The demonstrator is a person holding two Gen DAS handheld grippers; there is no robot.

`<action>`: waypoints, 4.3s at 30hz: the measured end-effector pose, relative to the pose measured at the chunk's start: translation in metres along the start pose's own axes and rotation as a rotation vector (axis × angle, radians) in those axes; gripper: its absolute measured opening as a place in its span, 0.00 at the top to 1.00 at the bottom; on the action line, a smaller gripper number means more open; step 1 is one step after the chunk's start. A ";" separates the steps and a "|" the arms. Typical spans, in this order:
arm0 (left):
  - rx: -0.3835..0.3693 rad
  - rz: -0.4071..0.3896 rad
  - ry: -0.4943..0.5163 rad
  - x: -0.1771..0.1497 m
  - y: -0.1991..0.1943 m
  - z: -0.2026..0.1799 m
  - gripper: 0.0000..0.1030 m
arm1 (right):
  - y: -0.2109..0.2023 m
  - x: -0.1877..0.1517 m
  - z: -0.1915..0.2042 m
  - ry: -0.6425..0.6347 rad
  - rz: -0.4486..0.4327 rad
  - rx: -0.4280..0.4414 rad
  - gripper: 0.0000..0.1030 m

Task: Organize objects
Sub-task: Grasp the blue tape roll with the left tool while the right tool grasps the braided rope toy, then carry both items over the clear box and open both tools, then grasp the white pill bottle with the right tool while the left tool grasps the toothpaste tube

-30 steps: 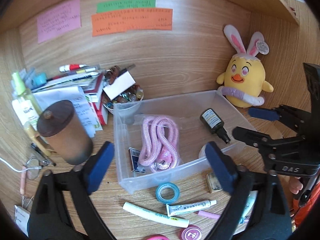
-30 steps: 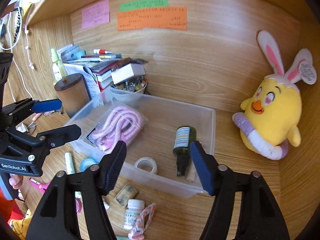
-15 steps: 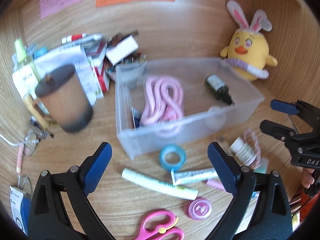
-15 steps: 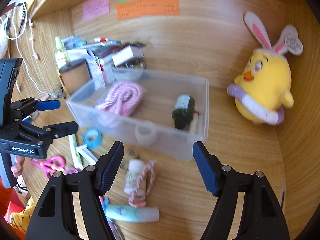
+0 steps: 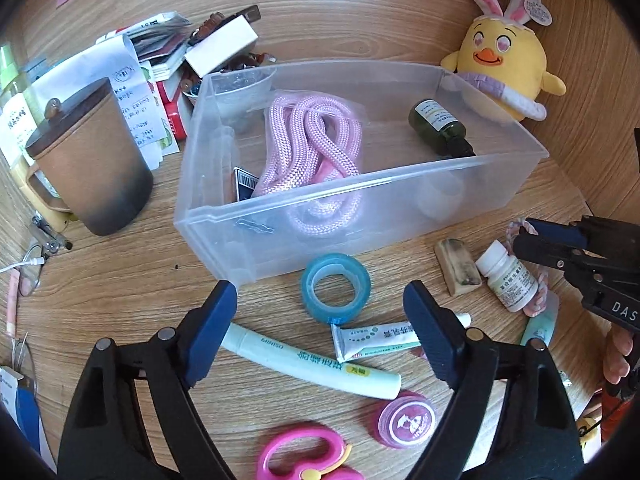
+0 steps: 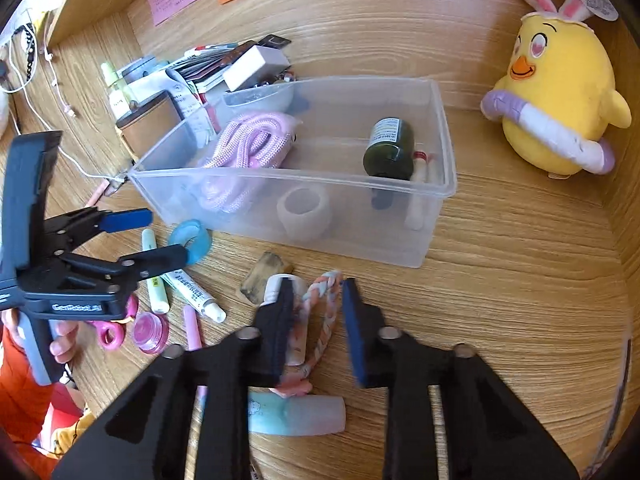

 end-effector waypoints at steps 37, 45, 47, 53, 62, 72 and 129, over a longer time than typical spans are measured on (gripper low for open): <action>-0.050 -0.193 0.001 0.050 -0.070 0.000 0.63 | -0.073 0.074 -0.002 -0.028 -0.306 -0.106 0.93; -0.042 -0.182 -0.043 0.069 -0.064 0.022 0.63 | -0.060 0.098 -0.004 -0.037 -0.312 -0.136 0.93; -0.032 -0.172 -0.065 0.072 -0.056 0.028 0.63 | -0.052 0.102 -0.004 -0.040 -0.300 -0.138 0.93; -0.020 -0.134 -0.117 0.076 -0.036 0.042 0.63 | -0.022 0.106 -0.004 -0.045 -0.240 -0.131 0.93; -0.027 -0.101 -0.078 0.078 -0.018 0.029 0.63 | 0.022 0.097 -0.008 -0.052 -0.113 -0.106 0.93; -0.056 -0.060 -0.034 0.076 -0.007 0.009 0.62 | 0.041 0.089 -0.007 -0.076 -0.034 -0.137 0.93; -0.145 0.101 0.156 -0.016 -0.006 -0.033 0.62 | 0.019 -0.014 0.014 -0.058 0.073 -0.026 0.74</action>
Point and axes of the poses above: each gripper's, at about its wrist camera, not at the fingertips, and y roughly the way its jaws point, z to its left, x to its top, the point moved 4 cm from there along y, roughly the way its jaws point, and after that the axes turned 2 degrees about -y, right-handed, at the moved point
